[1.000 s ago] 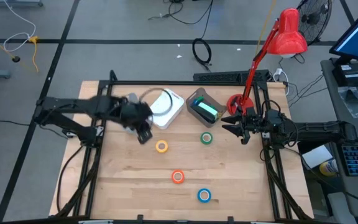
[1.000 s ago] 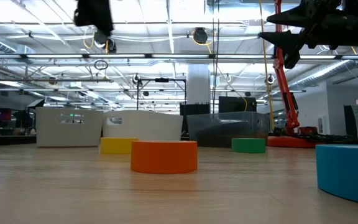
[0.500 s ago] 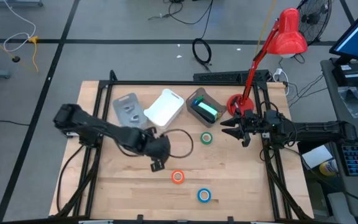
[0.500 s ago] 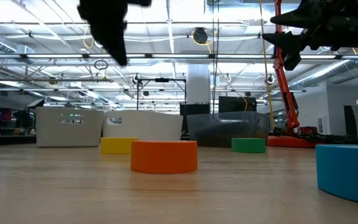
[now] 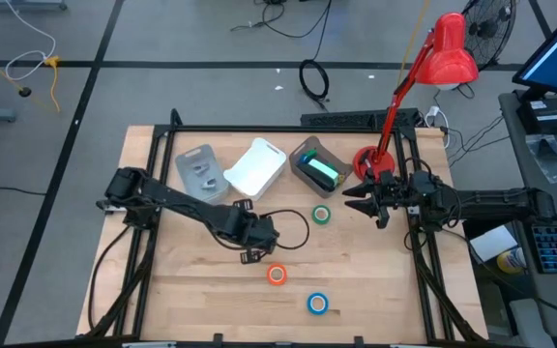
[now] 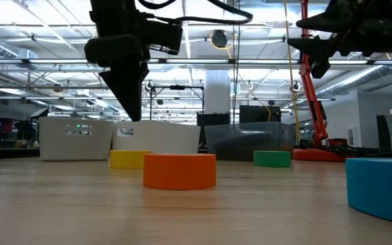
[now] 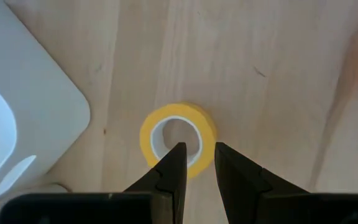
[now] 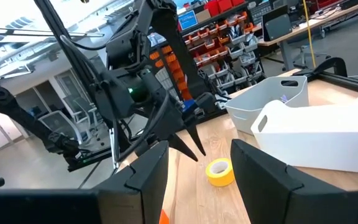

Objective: Pick and place Stapler, Stapler remover, tape
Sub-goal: Put the yellow tape into the white bin

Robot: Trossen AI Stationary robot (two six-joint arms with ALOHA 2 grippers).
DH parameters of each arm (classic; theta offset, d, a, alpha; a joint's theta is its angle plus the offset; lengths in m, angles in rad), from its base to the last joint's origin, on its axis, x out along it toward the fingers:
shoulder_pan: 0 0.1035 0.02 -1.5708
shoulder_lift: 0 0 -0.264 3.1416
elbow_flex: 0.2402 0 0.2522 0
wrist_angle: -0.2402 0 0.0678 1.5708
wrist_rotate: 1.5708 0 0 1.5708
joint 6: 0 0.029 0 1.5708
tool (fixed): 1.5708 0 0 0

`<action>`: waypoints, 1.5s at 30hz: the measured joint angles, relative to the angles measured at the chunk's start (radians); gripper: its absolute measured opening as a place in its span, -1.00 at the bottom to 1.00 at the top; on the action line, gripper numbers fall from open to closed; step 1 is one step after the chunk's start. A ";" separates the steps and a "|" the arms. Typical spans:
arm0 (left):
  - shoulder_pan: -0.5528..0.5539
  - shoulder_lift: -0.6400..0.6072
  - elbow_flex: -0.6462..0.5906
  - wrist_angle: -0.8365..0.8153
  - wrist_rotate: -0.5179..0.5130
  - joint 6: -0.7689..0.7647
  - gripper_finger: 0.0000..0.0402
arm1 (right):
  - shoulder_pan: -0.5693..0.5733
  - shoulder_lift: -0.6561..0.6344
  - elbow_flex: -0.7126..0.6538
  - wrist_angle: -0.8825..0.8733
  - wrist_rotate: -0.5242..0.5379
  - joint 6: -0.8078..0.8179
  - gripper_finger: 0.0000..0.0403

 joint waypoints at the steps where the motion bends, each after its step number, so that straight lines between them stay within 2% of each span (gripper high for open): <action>1: 0.000 0.000 0.000 0.003 -0.004 0.001 -0.56 | 0.000 0.000 0.000 -0.001 0.000 0.000 -0.17; 5: 0.002 -0.001 0.000 0.024 0.014 0.003 -0.56 | 0.000 0.000 0.000 -0.001 0.000 0.000 -0.17; 11: 0.001 -0.001 -0.010 0.035 0.137 0.023 -0.56 | 0.000 0.000 0.000 -0.002 0.000 -0.003 -0.17; 21: 0.007 -0.001 -0.057 0.071 0.125 -0.043 -0.56 | 0.000 0.000 0.000 -0.002 0.000 -0.003 -0.17; 28: 0.009 -0.001 -0.057 0.091 0.044 -0.107 -0.56 | 0.000 0.000 0.000 -0.003 0.000 -0.003 -0.17; 45: 0.053 -0.002 -0.057 0.095 0.130 -0.197 -0.56 | 0.000 0.000 0.000 -0.003 0.000 -0.003 -0.17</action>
